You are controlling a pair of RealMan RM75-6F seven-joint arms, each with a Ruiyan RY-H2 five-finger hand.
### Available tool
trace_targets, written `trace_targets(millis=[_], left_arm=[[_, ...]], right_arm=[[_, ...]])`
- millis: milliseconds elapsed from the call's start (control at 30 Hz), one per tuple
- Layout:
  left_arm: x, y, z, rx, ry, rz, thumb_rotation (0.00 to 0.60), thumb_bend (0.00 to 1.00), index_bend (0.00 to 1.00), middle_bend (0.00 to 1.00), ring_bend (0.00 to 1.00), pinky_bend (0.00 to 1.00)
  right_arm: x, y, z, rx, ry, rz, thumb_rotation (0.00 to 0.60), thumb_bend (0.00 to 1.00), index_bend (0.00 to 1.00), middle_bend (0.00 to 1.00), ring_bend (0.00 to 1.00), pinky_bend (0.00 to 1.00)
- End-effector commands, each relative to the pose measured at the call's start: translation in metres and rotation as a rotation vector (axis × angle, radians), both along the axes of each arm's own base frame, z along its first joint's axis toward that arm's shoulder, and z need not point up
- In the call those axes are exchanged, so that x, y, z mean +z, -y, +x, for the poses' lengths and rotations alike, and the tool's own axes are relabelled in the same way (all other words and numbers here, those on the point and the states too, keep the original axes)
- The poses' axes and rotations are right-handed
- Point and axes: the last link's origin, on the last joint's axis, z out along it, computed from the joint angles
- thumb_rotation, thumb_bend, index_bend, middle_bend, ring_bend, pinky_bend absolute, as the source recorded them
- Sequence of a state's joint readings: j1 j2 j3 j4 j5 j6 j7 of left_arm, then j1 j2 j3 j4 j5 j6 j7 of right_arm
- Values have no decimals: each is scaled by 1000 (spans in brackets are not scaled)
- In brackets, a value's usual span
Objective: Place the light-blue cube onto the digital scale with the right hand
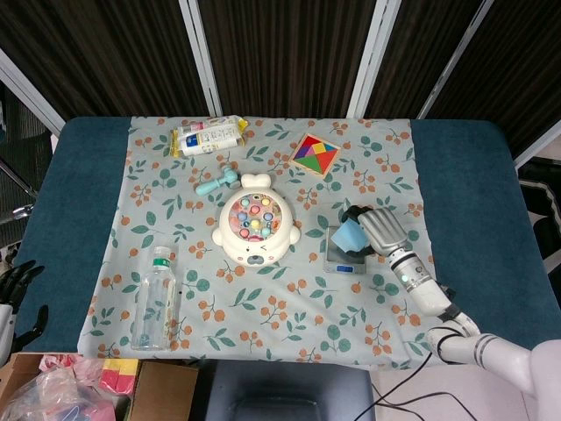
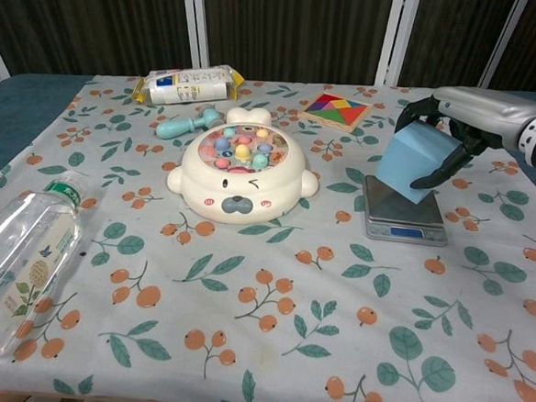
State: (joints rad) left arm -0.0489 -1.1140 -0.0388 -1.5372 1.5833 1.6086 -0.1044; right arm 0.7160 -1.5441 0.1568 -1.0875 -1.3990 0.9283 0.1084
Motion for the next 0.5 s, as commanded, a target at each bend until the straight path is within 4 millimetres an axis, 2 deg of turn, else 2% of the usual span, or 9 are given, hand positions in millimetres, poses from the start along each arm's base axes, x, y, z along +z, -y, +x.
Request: trace_targets(millis=[33, 133, 300, 400, 500], left_arm=[[0, 0, 0, -1, 3, 0, 600, 455, 184, 121, 141, 411], [1, 0, 0, -2, 3, 1, 600, 456, 184, 121, 141, 410], [0, 1, 0, -5, 4, -3, 600, 454, 184, 122, 142, 410], [0, 1, 0, -7, 3, -5, 600, 455, 185, 122, 142, 410], [0, 1, 1, -7, 2, -5, 600, 455, 184, 122, 142, 411]], right_arm=[[-2, 0, 0, 2, -8, 16, 600, 336, 476, 488, 424, 763], [-3, 0, -1, 0, -15, 28, 600, 296, 330, 407, 333, 712], [-4, -2, -2, -3, -21, 47, 600, 249, 51, 321, 289, 704], [-4, -3, -2, 1, -21, 54, 600, 218, 0, 264, 244, 690], [-3, -4, -2, 4, -13, 64, 600, 176, 0, 199, 188, 622]])
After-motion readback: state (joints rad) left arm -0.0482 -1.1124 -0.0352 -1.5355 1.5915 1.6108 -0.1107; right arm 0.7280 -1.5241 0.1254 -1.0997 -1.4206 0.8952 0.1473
